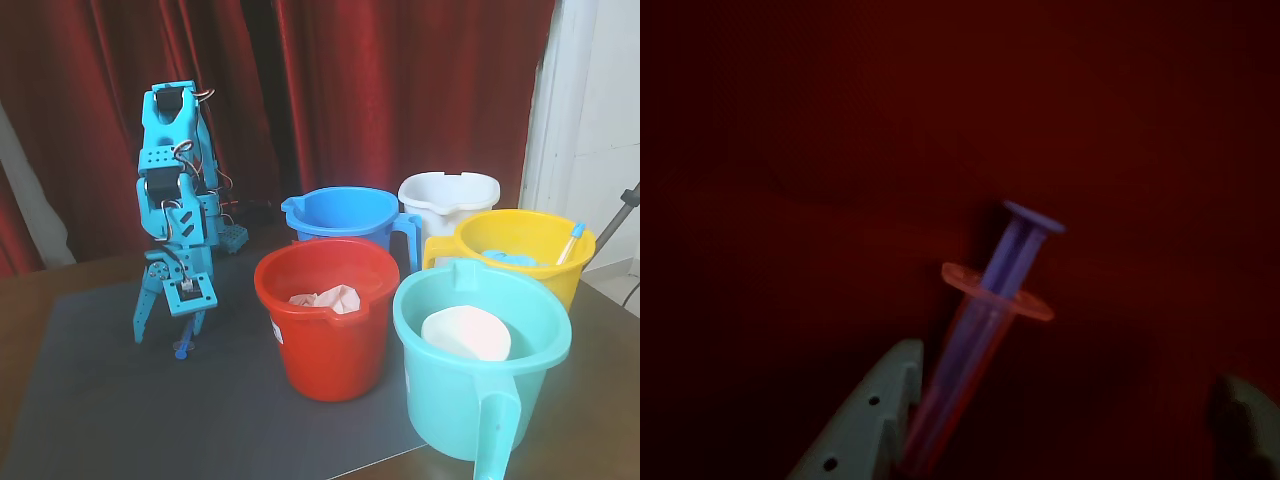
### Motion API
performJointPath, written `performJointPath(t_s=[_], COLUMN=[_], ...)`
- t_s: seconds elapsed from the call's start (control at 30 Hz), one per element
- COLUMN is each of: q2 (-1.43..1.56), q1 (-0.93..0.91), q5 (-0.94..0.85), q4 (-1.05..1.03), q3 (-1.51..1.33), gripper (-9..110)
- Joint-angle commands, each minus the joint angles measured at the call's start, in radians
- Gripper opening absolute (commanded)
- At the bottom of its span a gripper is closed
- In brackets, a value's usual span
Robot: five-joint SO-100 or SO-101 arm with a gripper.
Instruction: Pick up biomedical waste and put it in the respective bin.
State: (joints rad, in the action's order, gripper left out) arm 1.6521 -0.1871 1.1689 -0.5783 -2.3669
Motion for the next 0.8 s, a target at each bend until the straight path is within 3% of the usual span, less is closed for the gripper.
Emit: performJointPath(t_s=[0.0, 0.43, 0.77], q2=[-0.006, -0.21, -0.238], q1=[0.006, 0.008, 0.009], q5=[0.002, 0.002, 0.002], q4=[0.021, 0.235, 0.138], q3=[0.044, 0.044, 0.028], gripper=[30, 30, 30])
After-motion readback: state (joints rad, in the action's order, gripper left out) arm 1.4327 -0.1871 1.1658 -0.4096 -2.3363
